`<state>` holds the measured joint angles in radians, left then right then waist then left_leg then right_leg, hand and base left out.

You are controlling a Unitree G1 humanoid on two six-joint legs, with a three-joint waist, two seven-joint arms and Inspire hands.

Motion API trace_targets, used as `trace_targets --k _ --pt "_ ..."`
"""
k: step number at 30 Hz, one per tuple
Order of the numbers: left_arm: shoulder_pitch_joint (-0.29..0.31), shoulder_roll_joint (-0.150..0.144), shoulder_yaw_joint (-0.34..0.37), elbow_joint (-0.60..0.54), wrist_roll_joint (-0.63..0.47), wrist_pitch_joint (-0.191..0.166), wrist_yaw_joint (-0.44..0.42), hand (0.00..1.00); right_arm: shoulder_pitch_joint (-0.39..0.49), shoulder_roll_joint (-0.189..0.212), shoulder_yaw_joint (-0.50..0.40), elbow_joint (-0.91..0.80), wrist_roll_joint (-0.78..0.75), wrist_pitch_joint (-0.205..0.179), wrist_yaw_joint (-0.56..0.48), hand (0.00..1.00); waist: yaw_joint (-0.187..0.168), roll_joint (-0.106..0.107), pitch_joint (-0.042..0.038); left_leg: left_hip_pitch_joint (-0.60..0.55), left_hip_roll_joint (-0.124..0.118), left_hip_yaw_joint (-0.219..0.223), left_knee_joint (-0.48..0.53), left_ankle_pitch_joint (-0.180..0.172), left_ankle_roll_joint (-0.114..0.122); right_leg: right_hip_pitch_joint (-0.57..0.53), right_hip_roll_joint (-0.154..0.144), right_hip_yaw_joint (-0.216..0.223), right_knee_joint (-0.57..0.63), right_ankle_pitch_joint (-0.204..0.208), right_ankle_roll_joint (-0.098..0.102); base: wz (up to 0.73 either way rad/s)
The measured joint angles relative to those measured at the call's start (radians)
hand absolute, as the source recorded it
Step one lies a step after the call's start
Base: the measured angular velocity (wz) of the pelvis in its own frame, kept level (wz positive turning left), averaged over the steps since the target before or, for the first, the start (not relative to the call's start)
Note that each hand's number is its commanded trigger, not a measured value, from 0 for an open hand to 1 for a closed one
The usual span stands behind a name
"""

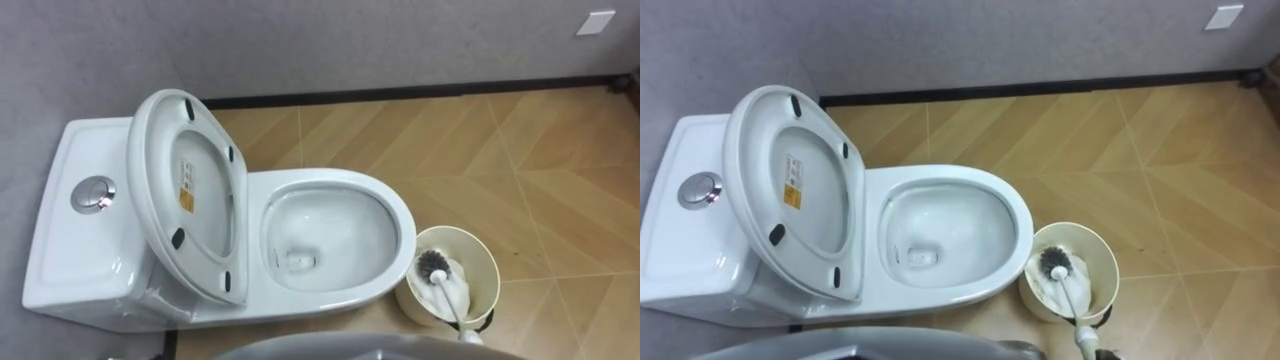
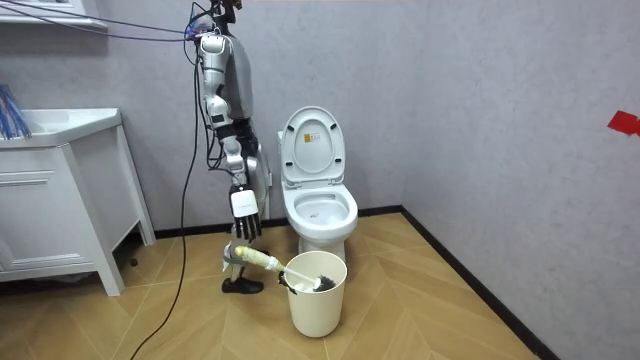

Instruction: Brush toilet

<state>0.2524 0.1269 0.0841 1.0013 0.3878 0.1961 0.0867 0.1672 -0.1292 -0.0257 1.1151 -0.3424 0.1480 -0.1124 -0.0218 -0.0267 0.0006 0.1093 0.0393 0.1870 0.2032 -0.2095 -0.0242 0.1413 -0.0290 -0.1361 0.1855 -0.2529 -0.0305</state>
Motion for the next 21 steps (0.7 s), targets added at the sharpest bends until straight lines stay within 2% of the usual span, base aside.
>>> trace_targets --k 3,10,15,21 --pt "0.0 0.002 0.0 0.0 0.0 -0.018 0.019 0.0 -0.011 0.0 -0.002 -0.021 0.002 -0.027 -0.038 0.0 0.001 0.0 -0.0001 -0.001 0.0 0.003 -0.003 0.0 0.0 0.0 0.0 -0.001 -0.001 0.0 0.0 0.0" --pt "-0.003 0.003 0.0 0.0 0.0 -0.03 0.021 0.0 -0.013 0.001 -0.04 -0.117 0.022 -0.073 -0.123 0.0 0.002 0.008 -0.0004 -0.029 0.0 0.004 0.003 0.0 0.0 -0.025 0.0 -0.004 0.001 0.001 0.0 0.0" --pt "-0.001 0.003 0.002 0.0 0.0 -0.06 0.021 0.0 -0.032 0.001 -0.041 -0.12 0.029 -0.116 -0.172 0.0 0.004 0.004 -0.0027 -0.045 0.0 0.003 0.003 0.0 0.0 -0.04 0.0 -0.004 0.0 0.001 0.0 0.0" --pt "-0.021 0.005 0.013 0.002 -0.001 -0.081 0.028 0.0 -0.053 0.0 -0.041 -0.11 0.109 -0.134 -0.219 0.0 0.007 -0.001 -0.0055 -0.099 0.001 -0.005 0.006 0.0 0.0 -0.09 0.001 -0.013 0.009 0.008 -0.001 0.02"
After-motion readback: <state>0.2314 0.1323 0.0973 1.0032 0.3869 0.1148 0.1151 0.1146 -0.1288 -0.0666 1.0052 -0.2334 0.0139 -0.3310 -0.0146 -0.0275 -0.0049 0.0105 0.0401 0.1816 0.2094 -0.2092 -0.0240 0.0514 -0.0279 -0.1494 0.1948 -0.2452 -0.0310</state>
